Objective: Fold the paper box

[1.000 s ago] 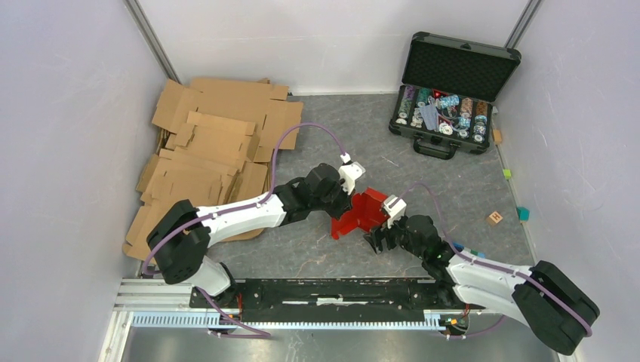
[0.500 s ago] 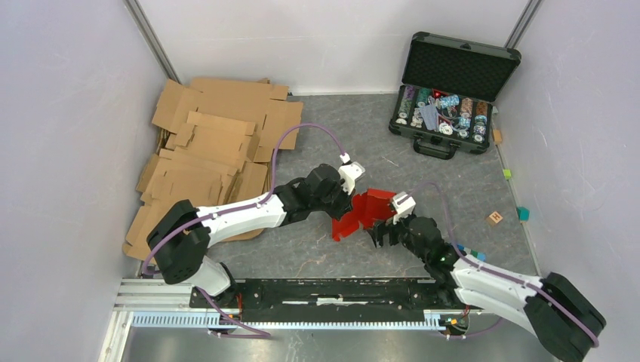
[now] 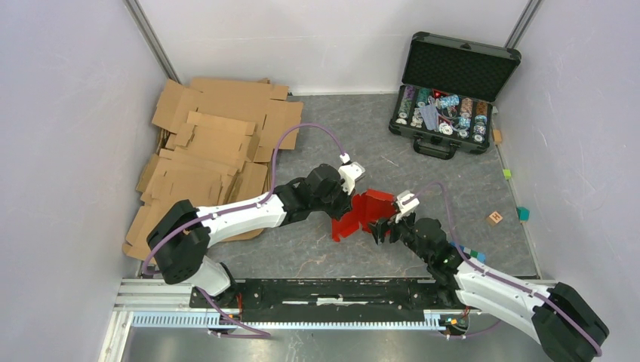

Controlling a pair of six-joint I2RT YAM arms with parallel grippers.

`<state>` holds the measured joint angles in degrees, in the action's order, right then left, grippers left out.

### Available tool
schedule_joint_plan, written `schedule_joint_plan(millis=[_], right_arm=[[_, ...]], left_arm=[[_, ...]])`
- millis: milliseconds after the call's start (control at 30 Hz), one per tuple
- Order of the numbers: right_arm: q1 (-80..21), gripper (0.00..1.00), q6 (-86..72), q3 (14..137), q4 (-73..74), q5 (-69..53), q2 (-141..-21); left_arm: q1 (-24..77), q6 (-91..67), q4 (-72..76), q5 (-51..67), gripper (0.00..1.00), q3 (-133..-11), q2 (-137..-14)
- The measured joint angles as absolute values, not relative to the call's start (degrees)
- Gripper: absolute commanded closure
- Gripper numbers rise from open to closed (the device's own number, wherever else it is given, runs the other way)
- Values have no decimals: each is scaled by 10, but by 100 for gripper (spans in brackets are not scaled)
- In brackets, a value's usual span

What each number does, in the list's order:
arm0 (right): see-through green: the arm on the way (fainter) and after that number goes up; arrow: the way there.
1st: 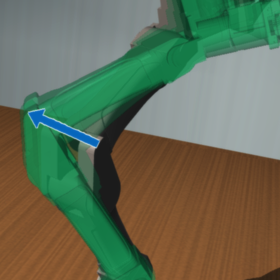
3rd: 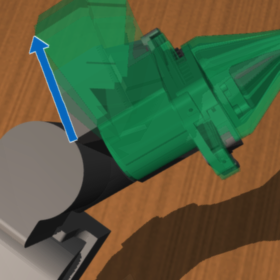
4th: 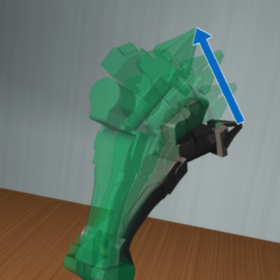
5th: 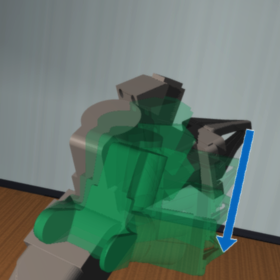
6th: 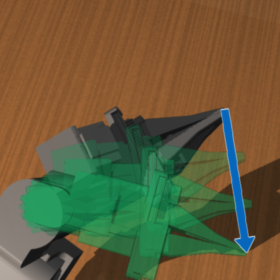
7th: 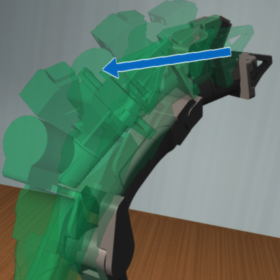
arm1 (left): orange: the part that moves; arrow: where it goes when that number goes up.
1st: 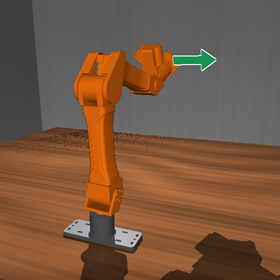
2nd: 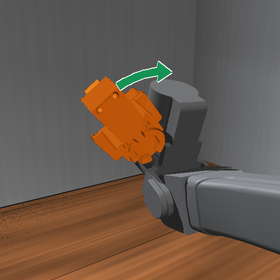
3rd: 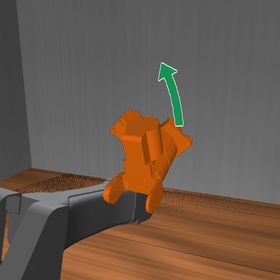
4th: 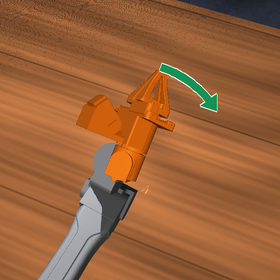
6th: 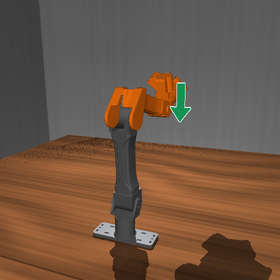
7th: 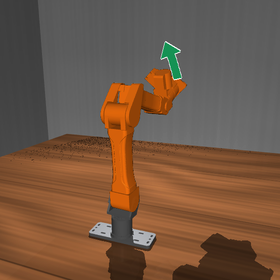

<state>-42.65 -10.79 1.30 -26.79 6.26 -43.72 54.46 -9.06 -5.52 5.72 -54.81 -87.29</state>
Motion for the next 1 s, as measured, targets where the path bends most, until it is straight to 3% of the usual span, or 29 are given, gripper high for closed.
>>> schedule_joint_plan(millis=[33,333,633,1000], right_arm=[[-427,2,-112,13,-265,64,-437],[-427,2,-183,14,-173,162,-381],[-427,26,-181,16,-121,182,-341],[-427,24,-174,21,-108,108,-376]], left_arm=[[545,-91,-55,56,92,-548,-873],[545,-91,-57,54,92,-548,-873],[545,-91,-57,50,92,-548,-873],[545,-91,-57,48,92,-548,-873]])
